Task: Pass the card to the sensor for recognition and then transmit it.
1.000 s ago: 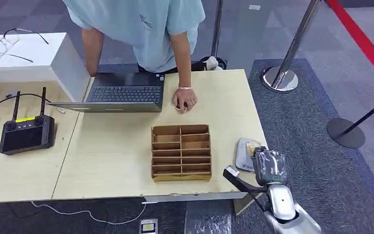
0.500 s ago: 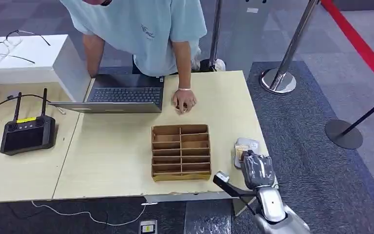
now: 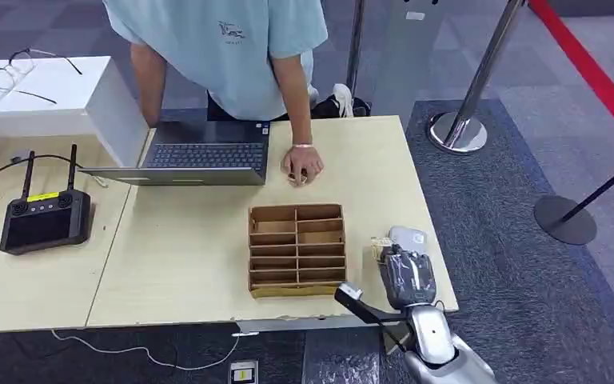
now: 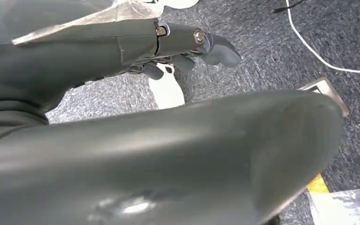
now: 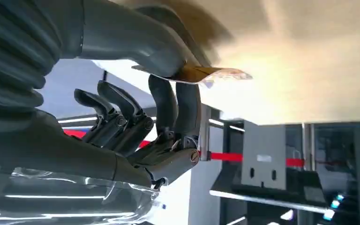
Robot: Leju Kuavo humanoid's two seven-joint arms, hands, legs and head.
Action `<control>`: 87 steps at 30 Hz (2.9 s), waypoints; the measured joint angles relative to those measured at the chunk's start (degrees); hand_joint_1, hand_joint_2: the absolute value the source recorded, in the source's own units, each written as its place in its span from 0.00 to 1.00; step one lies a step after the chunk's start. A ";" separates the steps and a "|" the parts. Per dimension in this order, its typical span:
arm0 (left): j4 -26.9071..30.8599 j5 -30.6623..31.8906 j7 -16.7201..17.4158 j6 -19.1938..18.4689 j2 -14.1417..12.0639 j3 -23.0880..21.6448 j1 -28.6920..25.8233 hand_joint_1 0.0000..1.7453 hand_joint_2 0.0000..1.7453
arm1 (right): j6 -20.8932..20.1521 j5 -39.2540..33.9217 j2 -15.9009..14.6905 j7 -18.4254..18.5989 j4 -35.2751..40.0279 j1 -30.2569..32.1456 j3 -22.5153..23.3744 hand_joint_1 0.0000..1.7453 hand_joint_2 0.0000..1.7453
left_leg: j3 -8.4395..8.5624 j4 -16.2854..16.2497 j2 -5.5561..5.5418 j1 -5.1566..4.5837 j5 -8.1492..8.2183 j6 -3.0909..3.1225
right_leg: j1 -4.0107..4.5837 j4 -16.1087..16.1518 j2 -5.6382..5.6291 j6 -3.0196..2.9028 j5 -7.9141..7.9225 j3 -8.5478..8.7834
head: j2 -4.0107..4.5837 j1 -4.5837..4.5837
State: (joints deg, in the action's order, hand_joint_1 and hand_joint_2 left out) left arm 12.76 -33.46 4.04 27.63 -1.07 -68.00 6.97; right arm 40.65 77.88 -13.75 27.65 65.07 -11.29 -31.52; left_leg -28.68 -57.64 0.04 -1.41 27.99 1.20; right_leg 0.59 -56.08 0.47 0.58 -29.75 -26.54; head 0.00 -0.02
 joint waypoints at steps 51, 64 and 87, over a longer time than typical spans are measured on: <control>0.00 0.66 -0.57 0.57 0.02 -0.11 -0.03 0.00 0.00 | -0.70 -12.42 9.42 -18.20 28.39 -3.75 12.85 1.00 1.00 | -0.56 0.02 -0.02 0.01 0.00 -0.01 | 0.03 -0.04 0.02 -0.02 -0.07 -0.47 | 0.00 0.00; 0.00 1.31 -0.48 0.39 0.04 -0.17 0.00 0.00 0.00 | -0.72 -21.75 10.86 -16.83 24.68 -8.79 7.15 1.00 1.00 | -0.61 0.03 -0.03 0.02 0.01 -0.01 | 0.04 -0.05 0.02 -0.02 -0.07 -0.54 | 0.02 0.00; 0.00 2.86 0.22 -0.46 0.09 -0.37 0.70 0.00 0.00 | -0.72 -20.92 10.43 -12.55 18.40 -11.45 -2.43 1.00 1.00 | -0.65 0.02 -0.03 0.02 0.00 -0.01 | 0.03 -0.05 0.02 -0.02 -0.07 -0.58 | 0.00 0.00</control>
State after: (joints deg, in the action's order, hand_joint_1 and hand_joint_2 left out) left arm 12.76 -30.60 4.26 27.17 -0.98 -68.37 7.67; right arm 39.93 56.96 -3.32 15.10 83.47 -22.74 -33.94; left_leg -29.32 -57.62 0.01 -1.39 28.00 1.19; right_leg 0.62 -56.13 0.49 0.56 -29.83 -27.11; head 0.00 -0.02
